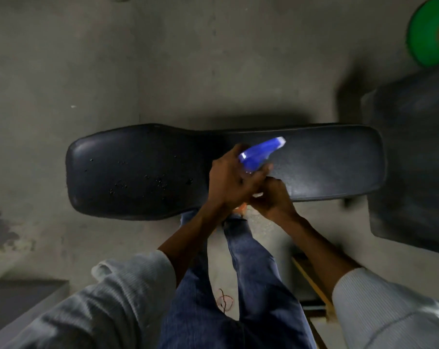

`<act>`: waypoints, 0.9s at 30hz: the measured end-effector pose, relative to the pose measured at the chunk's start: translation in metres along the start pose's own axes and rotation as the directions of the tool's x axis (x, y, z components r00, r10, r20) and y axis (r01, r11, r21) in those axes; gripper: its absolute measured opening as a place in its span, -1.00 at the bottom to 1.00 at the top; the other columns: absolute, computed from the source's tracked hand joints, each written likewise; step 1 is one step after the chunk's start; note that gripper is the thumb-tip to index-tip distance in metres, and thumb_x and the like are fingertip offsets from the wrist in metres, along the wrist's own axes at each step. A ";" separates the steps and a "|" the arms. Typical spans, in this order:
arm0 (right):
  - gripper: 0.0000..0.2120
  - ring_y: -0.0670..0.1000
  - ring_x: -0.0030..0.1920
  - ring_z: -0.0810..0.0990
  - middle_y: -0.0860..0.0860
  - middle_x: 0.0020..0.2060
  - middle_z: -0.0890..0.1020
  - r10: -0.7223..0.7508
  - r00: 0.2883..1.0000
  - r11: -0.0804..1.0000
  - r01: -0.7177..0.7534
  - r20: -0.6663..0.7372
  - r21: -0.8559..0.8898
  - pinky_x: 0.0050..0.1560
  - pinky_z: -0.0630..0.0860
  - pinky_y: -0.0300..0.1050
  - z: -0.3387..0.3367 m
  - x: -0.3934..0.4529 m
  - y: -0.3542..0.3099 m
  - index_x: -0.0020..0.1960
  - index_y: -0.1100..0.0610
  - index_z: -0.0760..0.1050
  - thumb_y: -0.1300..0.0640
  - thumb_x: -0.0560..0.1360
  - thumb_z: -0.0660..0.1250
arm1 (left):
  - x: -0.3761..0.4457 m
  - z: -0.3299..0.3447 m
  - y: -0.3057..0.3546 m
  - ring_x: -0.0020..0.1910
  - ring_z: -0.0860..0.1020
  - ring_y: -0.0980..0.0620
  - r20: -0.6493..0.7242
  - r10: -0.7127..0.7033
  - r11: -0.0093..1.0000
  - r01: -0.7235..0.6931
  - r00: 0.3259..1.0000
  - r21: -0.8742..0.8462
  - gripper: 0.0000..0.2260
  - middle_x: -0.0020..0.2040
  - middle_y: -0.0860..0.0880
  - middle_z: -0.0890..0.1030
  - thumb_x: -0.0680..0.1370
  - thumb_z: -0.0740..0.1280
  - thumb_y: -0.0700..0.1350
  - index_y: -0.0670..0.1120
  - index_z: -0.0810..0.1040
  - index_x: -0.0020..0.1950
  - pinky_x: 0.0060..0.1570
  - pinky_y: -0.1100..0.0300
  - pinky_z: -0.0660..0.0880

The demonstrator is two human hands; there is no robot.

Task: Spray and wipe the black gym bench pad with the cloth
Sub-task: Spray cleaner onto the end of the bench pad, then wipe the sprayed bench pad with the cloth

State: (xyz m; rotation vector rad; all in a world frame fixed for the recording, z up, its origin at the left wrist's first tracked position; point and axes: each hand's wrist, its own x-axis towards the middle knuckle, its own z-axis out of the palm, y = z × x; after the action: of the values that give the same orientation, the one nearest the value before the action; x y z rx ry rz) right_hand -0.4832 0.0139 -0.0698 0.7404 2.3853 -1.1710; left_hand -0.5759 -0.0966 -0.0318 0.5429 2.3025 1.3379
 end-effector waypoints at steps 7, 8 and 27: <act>-0.80 0.03 -0.06 0.77 0.00 -0.06 0.79 0.179 0.909 0.981 -0.136 -0.377 0.140 -0.01 0.74 0.07 -0.046 -0.017 0.049 0.09 0.07 0.67 0.12 0.48 0.57 | -0.003 0.034 -0.011 0.42 0.51 -0.04 0.272 -0.036 0.942 -0.059 0.961 0.330 -0.31 0.46 -0.06 0.54 0.53 0.51 0.19 -0.08 0.43 0.55 0.40 0.55 0.01; -0.82 0.07 -0.07 0.78 0.06 -0.07 0.79 0.209 0.880 0.976 -0.158 -0.427 0.150 -0.05 0.73 0.03 -0.047 -0.018 0.054 0.06 0.10 0.66 0.05 0.53 0.55 | -0.004 0.037 -0.010 0.46 0.49 -0.06 0.289 -0.060 0.924 -0.056 0.955 0.379 -0.32 0.49 -0.07 0.52 0.54 0.52 0.13 -0.08 0.41 0.58 0.33 0.60 -0.12; -0.66 0.09 0.02 0.56 0.09 -0.01 0.57 0.457 0.773 0.867 -0.278 -0.441 0.413 -0.04 0.30 -0.39 -0.021 -0.009 0.101 0.25 0.33 0.56 0.20 0.56 0.53 | -0.009 0.046 -0.068 0.50 0.50 -0.18 0.444 -0.289 0.770 -0.070 0.848 0.634 -0.43 0.48 -0.17 0.55 0.54 0.51 -0.16 -0.09 0.45 0.53 0.61 -0.28 0.24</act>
State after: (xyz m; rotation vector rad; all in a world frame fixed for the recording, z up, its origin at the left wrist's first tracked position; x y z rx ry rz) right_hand -0.4172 0.0799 -0.1135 1.7691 2.2793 -1.3211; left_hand -0.5521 -0.0996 -0.1111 0.8324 2.2062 0.2364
